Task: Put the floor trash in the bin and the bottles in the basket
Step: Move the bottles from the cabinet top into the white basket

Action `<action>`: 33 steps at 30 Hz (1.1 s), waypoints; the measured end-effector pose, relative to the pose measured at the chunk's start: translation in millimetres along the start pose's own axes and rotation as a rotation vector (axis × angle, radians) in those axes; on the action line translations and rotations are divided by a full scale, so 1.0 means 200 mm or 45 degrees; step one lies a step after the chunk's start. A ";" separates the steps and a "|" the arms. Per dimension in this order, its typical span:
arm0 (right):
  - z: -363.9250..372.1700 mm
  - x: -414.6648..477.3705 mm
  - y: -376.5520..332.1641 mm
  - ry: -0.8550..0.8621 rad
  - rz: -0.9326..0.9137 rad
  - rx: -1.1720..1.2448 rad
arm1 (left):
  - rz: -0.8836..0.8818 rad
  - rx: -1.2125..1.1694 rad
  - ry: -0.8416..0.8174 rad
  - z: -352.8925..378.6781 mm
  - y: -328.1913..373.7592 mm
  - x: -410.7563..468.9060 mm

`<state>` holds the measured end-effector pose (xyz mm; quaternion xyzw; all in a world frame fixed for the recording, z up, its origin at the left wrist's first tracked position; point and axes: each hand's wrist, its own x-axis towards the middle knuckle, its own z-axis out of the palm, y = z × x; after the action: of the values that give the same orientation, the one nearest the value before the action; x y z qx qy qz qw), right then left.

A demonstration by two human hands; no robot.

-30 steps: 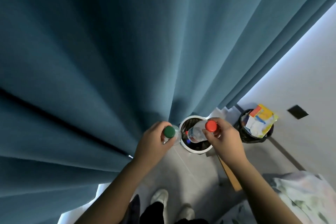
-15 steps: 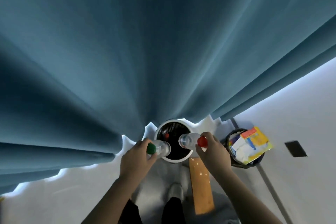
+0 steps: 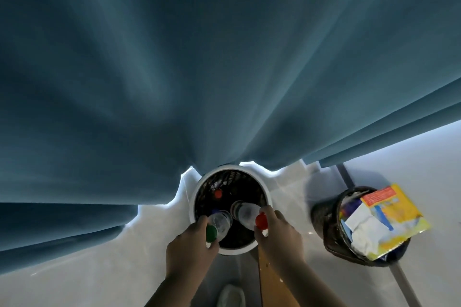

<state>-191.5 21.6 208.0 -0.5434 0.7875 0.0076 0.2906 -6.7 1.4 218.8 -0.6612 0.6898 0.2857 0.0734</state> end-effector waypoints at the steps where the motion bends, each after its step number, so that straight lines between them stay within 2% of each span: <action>1: 0.06 0.05 0.03 -0.009 -0.002 -0.017 | 0.003 0.000 -0.008 0.07 -0.01 0.05; 8: 0.38 0.31 0.16 -0.042 -0.062 -0.083 | 0.011 0.047 -0.069 0.46 -0.03 0.33; 14: 0.45 0.47 0.13 0.127 -0.130 -0.069 | 0.039 0.044 -0.078 0.69 -0.04 0.45; 19: 0.39 0.46 0.18 0.116 -0.136 -0.093 | 0.034 0.087 -0.115 0.74 -0.06 0.44; 27: 0.35 0.41 0.29 0.220 -0.073 -0.090 | 0.038 0.119 -0.150 0.80 -0.08 0.52; 33: 0.41 0.45 0.33 0.291 -0.078 -0.050 | 0.126 0.278 -0.191 0.89 -0.13 0.58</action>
<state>-233.8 -1.7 77.8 -0.5700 0.7983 -0.0477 0.1882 -43.6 -12.1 8.4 -0.5911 0.7412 0.2610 0.1819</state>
